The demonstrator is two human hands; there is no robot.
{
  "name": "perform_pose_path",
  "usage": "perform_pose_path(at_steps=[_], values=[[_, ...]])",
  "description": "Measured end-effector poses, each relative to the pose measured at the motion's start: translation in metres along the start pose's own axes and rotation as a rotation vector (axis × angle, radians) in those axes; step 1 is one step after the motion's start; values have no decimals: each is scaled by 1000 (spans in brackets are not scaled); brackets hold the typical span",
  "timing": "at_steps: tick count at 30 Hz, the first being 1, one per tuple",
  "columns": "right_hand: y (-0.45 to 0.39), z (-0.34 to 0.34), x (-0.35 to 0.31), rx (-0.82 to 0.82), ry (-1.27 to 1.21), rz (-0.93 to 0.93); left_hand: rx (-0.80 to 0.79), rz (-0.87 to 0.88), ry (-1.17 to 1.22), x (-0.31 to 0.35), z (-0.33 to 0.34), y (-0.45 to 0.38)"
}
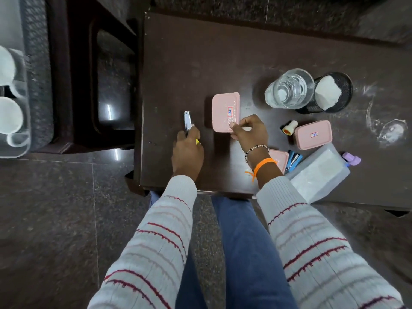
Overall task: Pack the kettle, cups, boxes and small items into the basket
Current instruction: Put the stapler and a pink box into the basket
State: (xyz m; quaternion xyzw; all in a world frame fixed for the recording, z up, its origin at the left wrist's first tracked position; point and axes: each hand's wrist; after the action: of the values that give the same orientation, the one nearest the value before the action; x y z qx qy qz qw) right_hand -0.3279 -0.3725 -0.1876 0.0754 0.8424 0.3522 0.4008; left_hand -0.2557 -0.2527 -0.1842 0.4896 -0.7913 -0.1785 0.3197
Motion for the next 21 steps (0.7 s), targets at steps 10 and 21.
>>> perform_pose_path(at_steps=[10,21], values=[[95,68,-72,-148,-219,-35,213,100,258,-75,-121,45],[162,194,-205,-370,-310,-237,580,111,280,-139,-290,10]])
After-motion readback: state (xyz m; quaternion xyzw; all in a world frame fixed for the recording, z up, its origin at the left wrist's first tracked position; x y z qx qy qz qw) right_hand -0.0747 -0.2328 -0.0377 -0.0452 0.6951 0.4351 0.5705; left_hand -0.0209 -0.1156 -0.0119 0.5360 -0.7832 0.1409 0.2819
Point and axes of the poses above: each hand's wrist, its own y-axis away from the middle knuckle, its own z-axis out of the palm, x = y × z, and after that the axes turned 4 degrees about -y, right-handed
